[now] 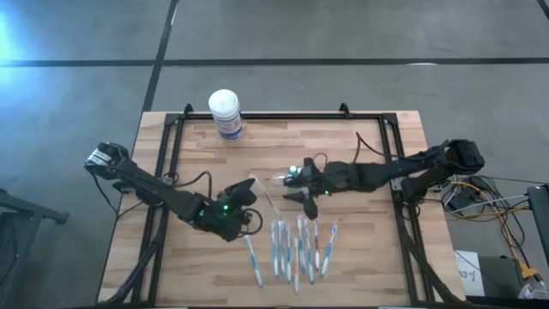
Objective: Pick & Place toothbrushing station
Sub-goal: Put the purple toothbrush into the transparent organizer
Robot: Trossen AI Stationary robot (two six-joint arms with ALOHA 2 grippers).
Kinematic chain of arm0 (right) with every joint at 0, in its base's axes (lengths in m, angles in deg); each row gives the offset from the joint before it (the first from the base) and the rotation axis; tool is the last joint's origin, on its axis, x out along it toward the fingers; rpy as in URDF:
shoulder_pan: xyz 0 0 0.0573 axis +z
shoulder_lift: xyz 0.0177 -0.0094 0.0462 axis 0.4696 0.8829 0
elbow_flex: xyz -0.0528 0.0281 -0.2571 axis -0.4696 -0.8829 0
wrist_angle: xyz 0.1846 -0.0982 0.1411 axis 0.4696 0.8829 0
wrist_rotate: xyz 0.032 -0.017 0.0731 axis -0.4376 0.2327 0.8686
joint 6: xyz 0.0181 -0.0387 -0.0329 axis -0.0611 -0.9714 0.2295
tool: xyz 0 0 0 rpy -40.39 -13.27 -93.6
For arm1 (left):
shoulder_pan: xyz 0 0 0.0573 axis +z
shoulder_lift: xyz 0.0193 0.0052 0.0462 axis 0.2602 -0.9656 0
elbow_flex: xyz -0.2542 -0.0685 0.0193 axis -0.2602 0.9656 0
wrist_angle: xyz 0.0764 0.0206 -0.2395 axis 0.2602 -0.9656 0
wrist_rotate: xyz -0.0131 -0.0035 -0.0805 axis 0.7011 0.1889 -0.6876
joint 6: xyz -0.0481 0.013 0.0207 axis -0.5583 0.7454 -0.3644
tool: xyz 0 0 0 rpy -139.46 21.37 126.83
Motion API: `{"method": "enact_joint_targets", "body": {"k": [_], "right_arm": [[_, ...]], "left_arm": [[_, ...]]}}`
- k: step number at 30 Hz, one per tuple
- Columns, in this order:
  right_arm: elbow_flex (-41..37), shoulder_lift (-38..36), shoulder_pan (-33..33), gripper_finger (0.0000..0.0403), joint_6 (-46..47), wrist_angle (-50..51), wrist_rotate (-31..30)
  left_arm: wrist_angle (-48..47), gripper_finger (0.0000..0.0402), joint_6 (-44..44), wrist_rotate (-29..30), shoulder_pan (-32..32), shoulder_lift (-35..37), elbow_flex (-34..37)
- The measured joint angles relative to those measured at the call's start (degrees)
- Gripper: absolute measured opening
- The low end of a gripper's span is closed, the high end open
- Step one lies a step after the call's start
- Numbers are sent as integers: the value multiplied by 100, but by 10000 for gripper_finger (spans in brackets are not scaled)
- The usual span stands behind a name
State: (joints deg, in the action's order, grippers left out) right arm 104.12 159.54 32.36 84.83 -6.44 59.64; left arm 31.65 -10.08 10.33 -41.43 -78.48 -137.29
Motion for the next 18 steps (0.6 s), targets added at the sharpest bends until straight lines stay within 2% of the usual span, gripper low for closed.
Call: {"method": "enact_joint_targets", "body": {"k": [7,13,18], "right_arm": [[627,183,-227,216,27,703,47],[1220,660,-475,217,30,915,907],[1967,1284,-658,217,36,1795,1017]], "left_arm": [[278,1,169,-6,2,-22,0],[489,0,319,-61,44,-22,-8],[581,0,338,-58,109,-22,-139]]}}
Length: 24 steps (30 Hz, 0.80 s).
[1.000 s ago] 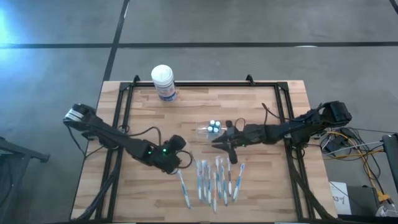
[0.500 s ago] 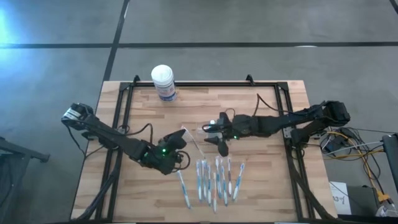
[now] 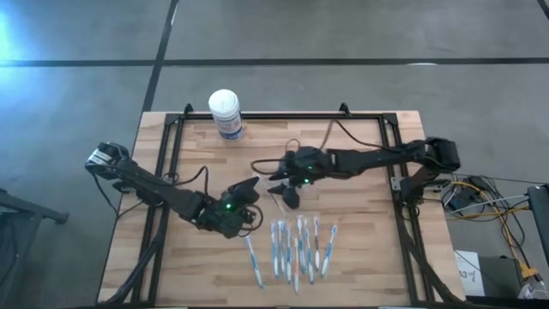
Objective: Pick & Place toothbrushing station
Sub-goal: Put the purple toothbrush into the transparent organizer
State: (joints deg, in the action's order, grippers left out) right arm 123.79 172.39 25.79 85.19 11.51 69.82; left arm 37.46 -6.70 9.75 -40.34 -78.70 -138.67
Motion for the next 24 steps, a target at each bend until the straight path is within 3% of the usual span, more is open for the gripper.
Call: {"method": "enact_joint_targets", "body": {"k": [11,15,22,24], "right_arm": [[851,718,-107,205,-498,392,323],[846,596,-87,159,-627,387,340],[795,333,-72,27,-1043,501,339],[783,304,-53,19,-1221,522,331]], "left_arm": [[0,0,-42,13,3,0,-43],[-16,0,-67,13,3,0,-43],[-32,4,-155,-42,-4,0,-43],[20,13,-262,-79,-8,0,-43]]}}
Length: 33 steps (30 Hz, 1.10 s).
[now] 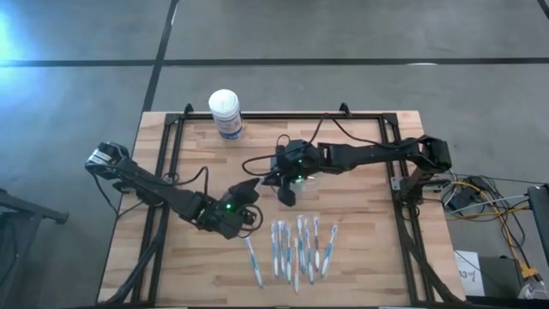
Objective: Pick & Place toothbrushing station
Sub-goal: Put the purple toothbrush into the transparent organizer
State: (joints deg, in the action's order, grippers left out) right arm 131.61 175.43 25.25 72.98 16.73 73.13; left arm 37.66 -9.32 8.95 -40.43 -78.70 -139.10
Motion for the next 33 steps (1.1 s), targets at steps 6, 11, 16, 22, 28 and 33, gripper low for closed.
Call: {"method": "enact_joint_targets", "body": {"k": [6,11,16,22,28,33], "right_arm": [[-12,-33,27,13,-78,52,44],[-34,-240,40,12,-302,273,-186],[-171,-823,77,12,-475,249,-172],[-1257,-2072,104,12,-898,-679,-170],[-3022,-3450,13,12,-1079,-2333,-725],[-4330,-3984,-6,12,-1123,-3560,-1601]], "left_arm": [[264,37,-39,-18,-4,10,0],[263,43,-269,123,-95,181,0],[236,43,-918,224,-265,654,0],[-1138,43,-3864,-916,-278,1578,-7],[-1130,32,-6190,-4243,-133,2340,464],[971,5,-6909,-4541,-143,2521,1571]]}}
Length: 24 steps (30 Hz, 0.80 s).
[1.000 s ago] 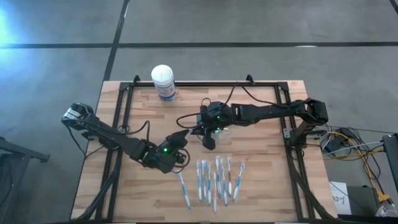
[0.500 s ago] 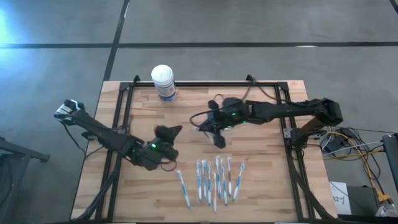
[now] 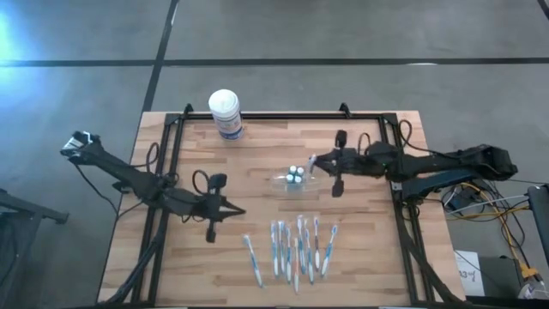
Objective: Pick & Place toothbrushing station
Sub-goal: Put the purple toothbrush into the transparent organizer
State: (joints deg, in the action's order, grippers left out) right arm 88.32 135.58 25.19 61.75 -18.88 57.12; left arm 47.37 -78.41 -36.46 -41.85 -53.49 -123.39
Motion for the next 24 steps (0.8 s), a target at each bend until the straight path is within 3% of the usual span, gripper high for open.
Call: {"method": "enact_joint_targets", "body": {"k": [7,12,24], "right_arm": [[-1328,-123,3,13,316,-1246,-1159],[-1772,176,-2,13,474,-1950,-1611],[-1281,1568,3,13,626,-2157,-2152]], "left_arm": [[2195,9,-645,-13,7,29,1482],[3073,9,-640,-3,7,29,1997],[3094,9,-1183,-22,7,29,2047]]}}
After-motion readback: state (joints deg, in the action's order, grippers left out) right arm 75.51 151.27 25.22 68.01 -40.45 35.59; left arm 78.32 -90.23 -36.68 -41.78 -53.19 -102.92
